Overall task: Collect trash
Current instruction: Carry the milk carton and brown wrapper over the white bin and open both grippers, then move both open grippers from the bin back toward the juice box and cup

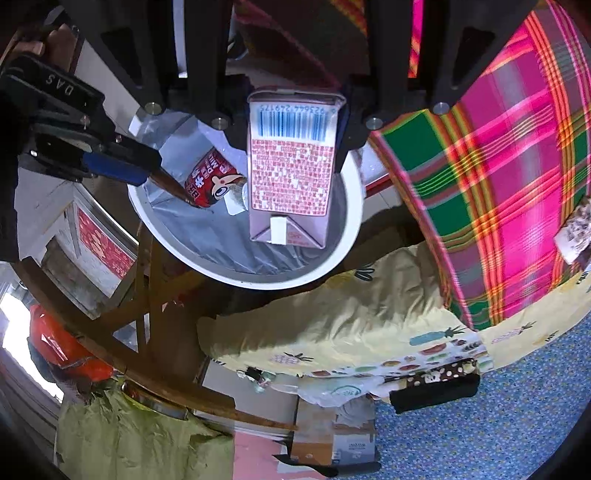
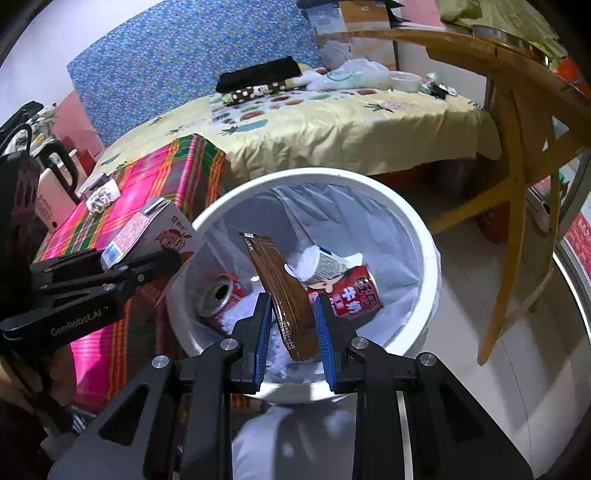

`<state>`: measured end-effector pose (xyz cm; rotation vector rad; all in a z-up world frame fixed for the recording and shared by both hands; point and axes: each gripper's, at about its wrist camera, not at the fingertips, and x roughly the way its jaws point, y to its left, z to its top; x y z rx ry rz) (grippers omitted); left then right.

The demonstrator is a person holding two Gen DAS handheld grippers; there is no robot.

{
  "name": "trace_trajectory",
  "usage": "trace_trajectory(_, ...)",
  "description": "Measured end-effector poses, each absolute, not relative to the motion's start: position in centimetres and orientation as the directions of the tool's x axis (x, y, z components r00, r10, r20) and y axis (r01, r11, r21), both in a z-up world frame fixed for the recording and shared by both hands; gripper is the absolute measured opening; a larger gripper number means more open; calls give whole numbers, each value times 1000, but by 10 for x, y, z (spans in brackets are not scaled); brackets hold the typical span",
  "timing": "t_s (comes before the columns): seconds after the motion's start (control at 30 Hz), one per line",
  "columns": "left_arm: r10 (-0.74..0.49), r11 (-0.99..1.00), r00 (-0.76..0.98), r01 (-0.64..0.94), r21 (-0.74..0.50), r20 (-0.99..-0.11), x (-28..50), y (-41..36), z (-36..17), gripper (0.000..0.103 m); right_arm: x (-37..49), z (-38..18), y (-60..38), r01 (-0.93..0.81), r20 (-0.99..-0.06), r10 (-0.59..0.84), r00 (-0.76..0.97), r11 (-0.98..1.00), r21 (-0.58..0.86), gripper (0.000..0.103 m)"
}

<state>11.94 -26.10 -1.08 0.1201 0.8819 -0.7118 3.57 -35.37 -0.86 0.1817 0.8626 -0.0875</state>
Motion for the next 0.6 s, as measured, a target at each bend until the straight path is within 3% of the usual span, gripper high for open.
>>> trace_trajectory(0.2, -531, 756, 408, 625, -197, -743, 133, -280, -15, 36, 38, -15, -362, 168, -778, 1, 628, 976, 137, 25)
trace_trajectory(0.27, -537, 752, 406, 628, -202, -739, 136, -284, -16, 49, 39, -17, -363, 160, -782, 7, 623, 978, 137, 26)
trace_trajectory(0.3, -543, 751, 408, 627, -207, -734, 137, -285, -17, 60, 40, -18, -363, 160, -784, 9, 620, 977, 138, 26)
trace_trajectory(0.43, -555, 752, 414, 620, -222, -721, 138, -280, -16, 64, 39, -18, -367, 170, -776, 4, 631, 975, 143, 27)
trace_trajectory(0.53, -551, 761, 414, 605, -234, -724, 140, -272, -17, 64, 37, -16, -369, 179, -770, -8, 638, 974, 138, 46)
trace_trajectory(0.57, -552, 763, 413, 600, -239, -724, 141, -269, -16, 64, 36, -15, -369, 179, -768, -8, 641, 974, 139, 58)
trace_trajectory(0.6, -553, 764, 413, 597, -244, -723, 140, -265, -15, 64, 36, -14, -369, 179, -766, -9, 642, 974, 139, 61)
